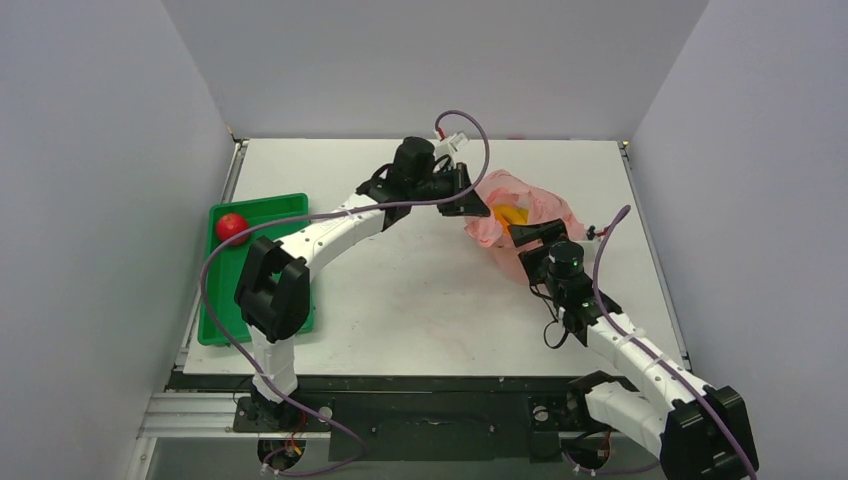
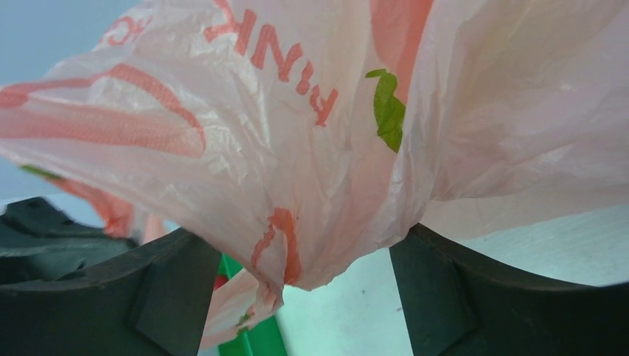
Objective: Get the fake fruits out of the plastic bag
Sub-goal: Adjust the plastic bag at the center of the board.
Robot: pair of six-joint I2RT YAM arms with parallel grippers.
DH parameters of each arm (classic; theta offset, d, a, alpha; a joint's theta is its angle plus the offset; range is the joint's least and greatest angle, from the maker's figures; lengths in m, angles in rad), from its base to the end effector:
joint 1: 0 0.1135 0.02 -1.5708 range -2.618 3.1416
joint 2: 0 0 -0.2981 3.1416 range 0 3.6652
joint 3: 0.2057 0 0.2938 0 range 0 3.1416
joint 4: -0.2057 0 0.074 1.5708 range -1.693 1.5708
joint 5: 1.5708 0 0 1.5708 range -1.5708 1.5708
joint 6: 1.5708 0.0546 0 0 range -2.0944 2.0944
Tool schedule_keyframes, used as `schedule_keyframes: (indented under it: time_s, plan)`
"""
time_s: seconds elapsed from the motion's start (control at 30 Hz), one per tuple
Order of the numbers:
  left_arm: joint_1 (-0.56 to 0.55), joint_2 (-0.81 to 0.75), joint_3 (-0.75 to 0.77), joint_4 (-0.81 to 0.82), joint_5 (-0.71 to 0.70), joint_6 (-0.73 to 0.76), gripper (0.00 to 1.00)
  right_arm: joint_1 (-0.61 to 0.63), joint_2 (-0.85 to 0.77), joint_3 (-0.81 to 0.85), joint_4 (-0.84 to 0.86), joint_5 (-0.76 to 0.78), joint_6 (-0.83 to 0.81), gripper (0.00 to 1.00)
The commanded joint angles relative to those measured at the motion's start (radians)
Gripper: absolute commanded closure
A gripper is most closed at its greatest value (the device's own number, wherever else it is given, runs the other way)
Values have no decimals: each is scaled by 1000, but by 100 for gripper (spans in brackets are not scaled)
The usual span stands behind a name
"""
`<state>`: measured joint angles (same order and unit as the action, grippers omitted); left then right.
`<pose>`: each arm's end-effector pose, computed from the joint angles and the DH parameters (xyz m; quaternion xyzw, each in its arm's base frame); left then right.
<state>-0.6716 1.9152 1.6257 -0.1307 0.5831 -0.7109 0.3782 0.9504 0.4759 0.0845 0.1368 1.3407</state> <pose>0.3904 -0.3487 0.3207 0.1406 0.8065 -0.5180 0.2478 0.2336 0.0848 0.2293 0.4174 0.7170 0.3836 0.4056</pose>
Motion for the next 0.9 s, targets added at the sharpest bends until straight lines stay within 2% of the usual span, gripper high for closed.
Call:
schedule_keyframes:
  time_s: [0.0,0.03,0.1,0.13,0.17,0.2,0.23,0.3,0.33,0.37,0.4,0.47,0.53,0.63,0.73,0.83,0.87]
  plan:
    - [7,-26,38,67,45,-27,100,-18,75,44,23,-17,-7,26]
    - [7,-26,47,61,46,-19,100,-18,101,58,30,-31,-17,28]
    - [9,-22,64,33,45,6,100,-23,138,72,45,-68,-53,43]
    - [14,-19,83,-3,39,34,100,-26,147,75,46,-77,-79,57]
    - [17,-15,95,-25,34,50,100,-34,156,76,39,-95,-91,64]
    - [28,-13,125,-78,23,92,100,-40,156,76,33,-100,-126,76]
    - [33,-4,144,-113,16,114,100,-49,153,82,0,-103,-154,80]
    - [53,24,223,-245,-25,214,100,-68,143,115,-110,-104,-341,95]
    - [61,42,307,-374,-84,298,100,-78,139,157,-165,-86,-397,100]
    - [63,81,353,-440,-179,346,100,-80,131,181,-280,-66,-503,100]
    - [63,105,444,-568,-230,437,100,-81,127,222,-331,-17,-549,100]
    - [62,177,565,-712,-371,540,100,-82,102,260,-457,63,-650,100]
    - [64,239,650,-797,-510,606,100,-84,67,273,-546,161,-704,100]
    - [67,286,686,-815,-698,676,100,-107,-17,255,-638,266,-721,100]
    - [86,297,709,-801,-755,704,100,-164,-100,217,-654,262,-728,100]
    - [111,306,758,-815,-647,685,100,-195,-124,208,-646,182,-774,100]
    - [118,304,764,-817,-575,678,94,-195,-119,211,-639,162,-811,100]
